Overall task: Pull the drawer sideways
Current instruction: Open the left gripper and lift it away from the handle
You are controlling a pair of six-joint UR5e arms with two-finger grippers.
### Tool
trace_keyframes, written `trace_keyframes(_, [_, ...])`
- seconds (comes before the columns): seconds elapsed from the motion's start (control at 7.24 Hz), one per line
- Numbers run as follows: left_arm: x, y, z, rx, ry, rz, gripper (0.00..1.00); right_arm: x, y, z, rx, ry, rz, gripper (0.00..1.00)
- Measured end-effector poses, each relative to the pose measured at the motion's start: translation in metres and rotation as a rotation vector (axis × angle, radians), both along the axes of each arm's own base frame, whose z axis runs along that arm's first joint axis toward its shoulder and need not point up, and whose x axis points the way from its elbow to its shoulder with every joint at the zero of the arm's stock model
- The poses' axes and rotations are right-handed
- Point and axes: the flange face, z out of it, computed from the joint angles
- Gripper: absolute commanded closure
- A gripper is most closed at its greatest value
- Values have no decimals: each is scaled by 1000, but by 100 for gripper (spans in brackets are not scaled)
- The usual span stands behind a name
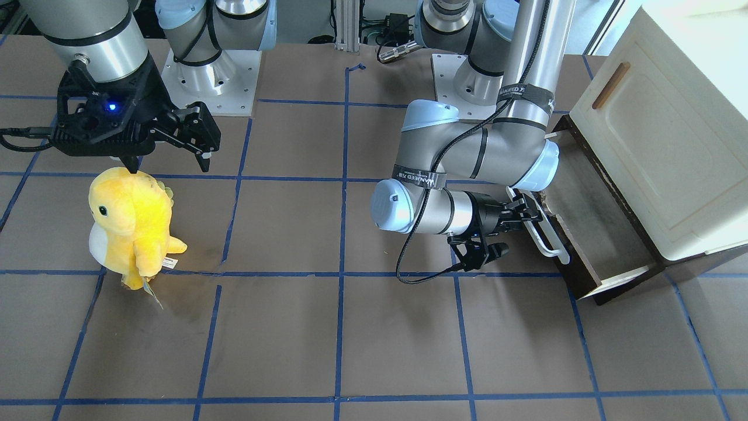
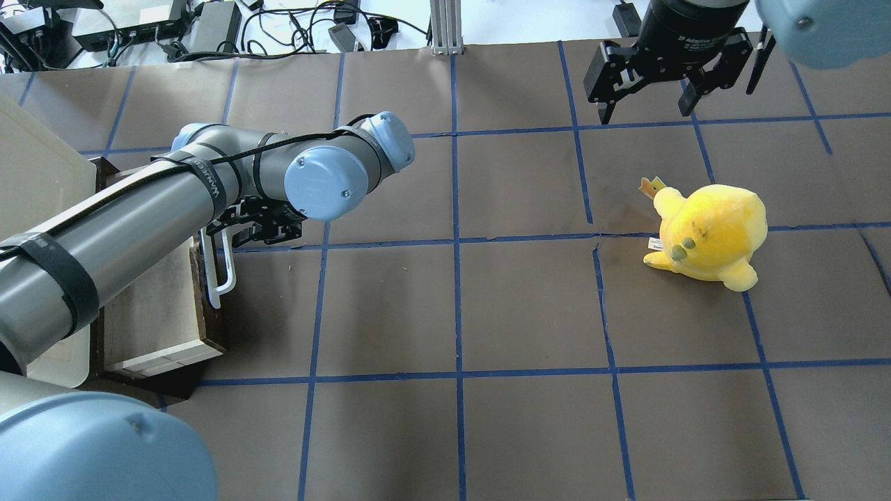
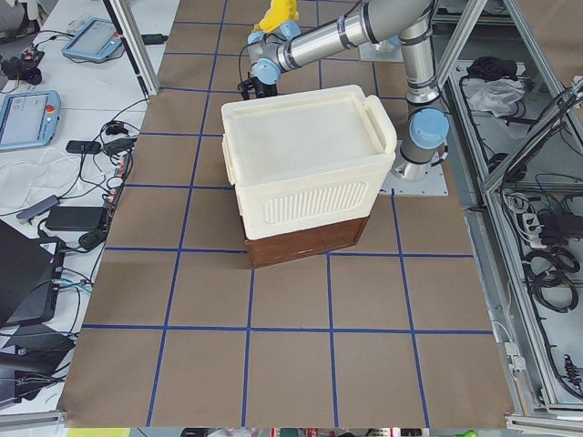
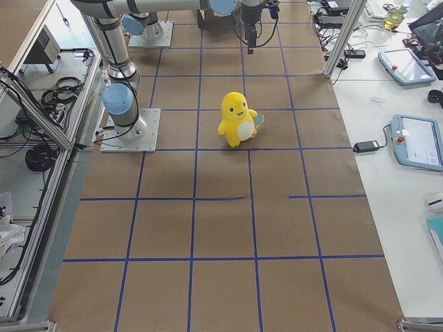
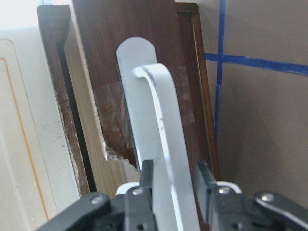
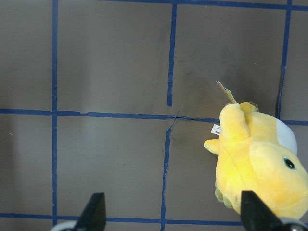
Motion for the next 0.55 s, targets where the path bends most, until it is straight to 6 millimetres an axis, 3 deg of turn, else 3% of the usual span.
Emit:
trace_keyframes(0.28, [-3,-2,10,-8,40,17,18,0,0,0,0,0,0,0])
trace_keyframes(0.55, [-24,-17,50,-43,238,95,11,0,0,0,0,0,0,0])
